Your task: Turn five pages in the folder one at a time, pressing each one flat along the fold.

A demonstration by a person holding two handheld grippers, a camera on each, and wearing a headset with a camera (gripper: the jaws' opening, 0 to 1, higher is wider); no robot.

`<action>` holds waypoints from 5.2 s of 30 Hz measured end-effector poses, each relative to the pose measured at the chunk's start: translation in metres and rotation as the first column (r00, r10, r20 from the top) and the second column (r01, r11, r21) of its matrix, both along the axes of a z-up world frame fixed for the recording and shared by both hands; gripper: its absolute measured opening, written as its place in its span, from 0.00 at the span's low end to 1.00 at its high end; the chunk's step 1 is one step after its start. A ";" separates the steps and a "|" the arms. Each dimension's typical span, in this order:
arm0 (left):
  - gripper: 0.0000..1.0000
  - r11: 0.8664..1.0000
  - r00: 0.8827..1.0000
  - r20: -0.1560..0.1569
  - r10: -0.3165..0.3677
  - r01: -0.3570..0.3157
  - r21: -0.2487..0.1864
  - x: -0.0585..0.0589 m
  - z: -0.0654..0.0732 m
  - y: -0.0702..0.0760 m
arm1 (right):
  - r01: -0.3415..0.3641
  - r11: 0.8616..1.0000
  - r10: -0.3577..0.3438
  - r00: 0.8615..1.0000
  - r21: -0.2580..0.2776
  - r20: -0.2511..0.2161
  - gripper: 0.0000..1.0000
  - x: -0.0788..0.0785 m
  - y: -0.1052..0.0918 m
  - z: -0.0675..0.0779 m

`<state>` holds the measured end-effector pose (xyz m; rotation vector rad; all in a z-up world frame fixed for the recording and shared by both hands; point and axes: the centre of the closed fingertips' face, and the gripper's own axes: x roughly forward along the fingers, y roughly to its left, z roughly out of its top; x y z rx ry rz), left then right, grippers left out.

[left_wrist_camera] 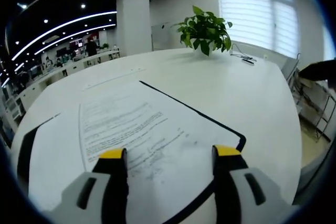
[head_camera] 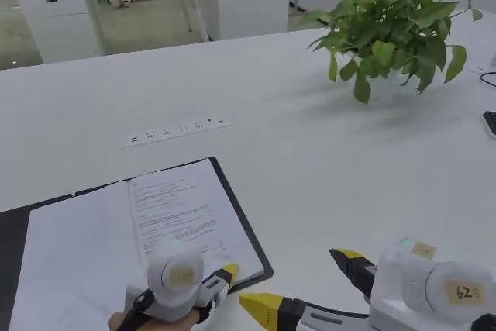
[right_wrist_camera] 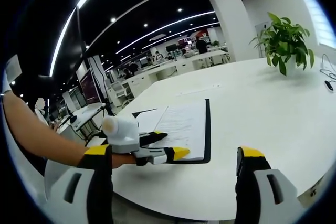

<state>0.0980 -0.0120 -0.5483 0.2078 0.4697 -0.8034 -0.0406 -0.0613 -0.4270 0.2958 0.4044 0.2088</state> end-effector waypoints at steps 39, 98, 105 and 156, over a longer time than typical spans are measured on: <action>0.41 0.997 0.998 0.056 0.041 -0.038 -0.067 0.006 -0.001 0.005 | -0.018 1.000 0.018 0.999 0.003 -0.030 0.96 0.000 0.004 -0.008; 0.04 0.994 0.992 0.073 0.100 -0.096 -0.049 0.015 0.000 0.016 | 0.125 0.816 0.070 0.947 0.564 -0.312 0.32 0.081 0.052 -0.088; 0.04 0.994 0.993 0.072 0.097 -0.093 -0.049 0.014 0.000 0.016 | 0.152 0.802 0.056 0.944 0.578 -0.326 0.31 0.086 0.052 -0.094; 0.16 1.000 0.998 0.056 0.011 -0.012 0.028 0.002 0.016 0.045 | 0.374 0.739 -0.178 0.911 0.560 -0.373 0.00 0.091 0.032 -0.101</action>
